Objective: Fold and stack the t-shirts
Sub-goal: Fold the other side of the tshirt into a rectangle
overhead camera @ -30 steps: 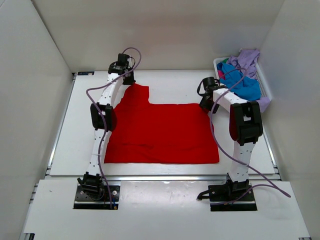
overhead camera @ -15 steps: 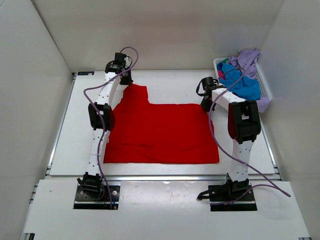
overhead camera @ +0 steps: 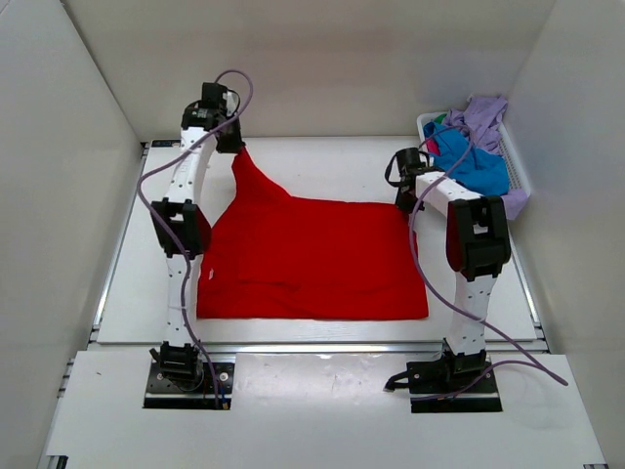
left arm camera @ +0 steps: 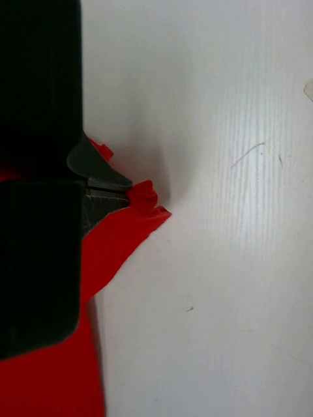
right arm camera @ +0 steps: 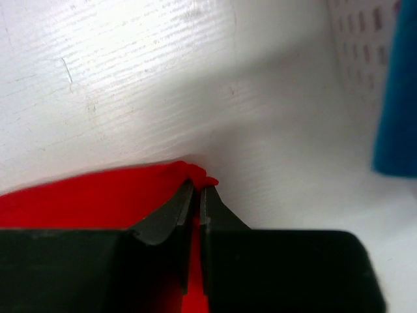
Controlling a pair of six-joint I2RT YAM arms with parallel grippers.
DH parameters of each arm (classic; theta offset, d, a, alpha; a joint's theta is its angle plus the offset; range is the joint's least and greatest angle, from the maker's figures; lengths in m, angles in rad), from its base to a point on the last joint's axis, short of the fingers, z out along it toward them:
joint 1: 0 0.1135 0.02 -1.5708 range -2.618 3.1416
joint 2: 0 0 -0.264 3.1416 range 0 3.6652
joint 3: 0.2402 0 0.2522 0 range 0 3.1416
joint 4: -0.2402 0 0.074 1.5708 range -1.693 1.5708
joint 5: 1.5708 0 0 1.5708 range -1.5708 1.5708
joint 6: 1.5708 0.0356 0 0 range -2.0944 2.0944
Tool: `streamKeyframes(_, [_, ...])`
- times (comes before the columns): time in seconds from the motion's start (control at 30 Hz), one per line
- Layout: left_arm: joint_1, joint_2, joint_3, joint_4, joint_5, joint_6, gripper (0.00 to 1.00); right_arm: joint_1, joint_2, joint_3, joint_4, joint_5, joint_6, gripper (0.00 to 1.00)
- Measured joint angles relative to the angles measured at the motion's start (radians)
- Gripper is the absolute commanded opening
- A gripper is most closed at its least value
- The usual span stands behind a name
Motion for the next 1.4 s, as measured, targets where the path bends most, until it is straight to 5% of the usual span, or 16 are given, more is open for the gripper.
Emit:
streamKeyframes(0.4, [-0.021, -0.370, -0.472, -0.031, -0.002, 0.054, 0.00, -0.044, -0.161, -0.097, 0.135, -0.089, -0.173, 0.00])
streamKeyframes(0.73, [-0.049, -0.644, -1.096, 0.090, -0.026, 0.055, 0.00, -0.024, -0.348, -0.372, 0.213, -0.167, -0.213, 0.00])
streamKeyframes(1.03, [-0.029, -0.977, -1.338, 0.172, -0.035, 0.050, 0.00, -0.021, -0.534, -0.508, 0.246, -0.219, -0.216, 0.00])
streamKeyframes(1.4, [-0.031, -1.202, -1.578, 0.177, -0.021, 0.031, 0.00, -0.048, -0.653, -0.637, 0.246, -0.316, -0.226, 0.00])
